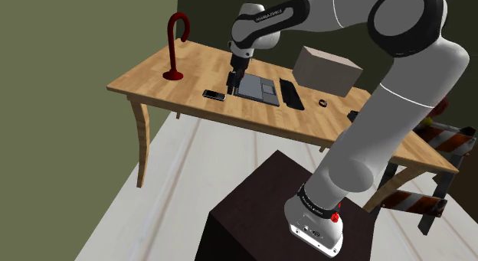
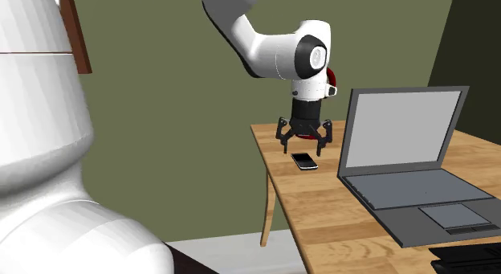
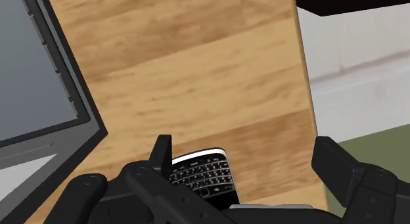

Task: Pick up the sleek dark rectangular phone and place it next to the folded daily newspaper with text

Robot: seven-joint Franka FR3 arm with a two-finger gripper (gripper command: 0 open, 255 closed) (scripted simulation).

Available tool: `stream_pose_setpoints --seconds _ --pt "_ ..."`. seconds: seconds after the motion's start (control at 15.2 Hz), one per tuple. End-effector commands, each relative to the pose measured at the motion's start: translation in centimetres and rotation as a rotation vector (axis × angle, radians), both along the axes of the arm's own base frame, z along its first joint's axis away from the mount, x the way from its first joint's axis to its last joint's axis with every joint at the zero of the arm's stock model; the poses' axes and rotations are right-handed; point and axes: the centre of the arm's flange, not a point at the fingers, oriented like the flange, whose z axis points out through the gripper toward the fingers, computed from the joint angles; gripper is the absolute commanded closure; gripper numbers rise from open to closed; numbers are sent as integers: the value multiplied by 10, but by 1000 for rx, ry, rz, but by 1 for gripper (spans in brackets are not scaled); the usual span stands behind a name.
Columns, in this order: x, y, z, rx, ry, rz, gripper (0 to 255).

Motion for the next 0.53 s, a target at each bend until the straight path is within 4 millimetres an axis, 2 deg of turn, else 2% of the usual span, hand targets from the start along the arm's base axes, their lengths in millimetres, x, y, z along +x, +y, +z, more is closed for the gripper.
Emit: stream_pose_setpoints --seconds 0.0,0.2,0.46 --pt "22 -5 -12 7 -12 22 0" --pt "55 -10 -28 18 -29 52 0" --pt "57 -10 -45 18 -30 55 0"
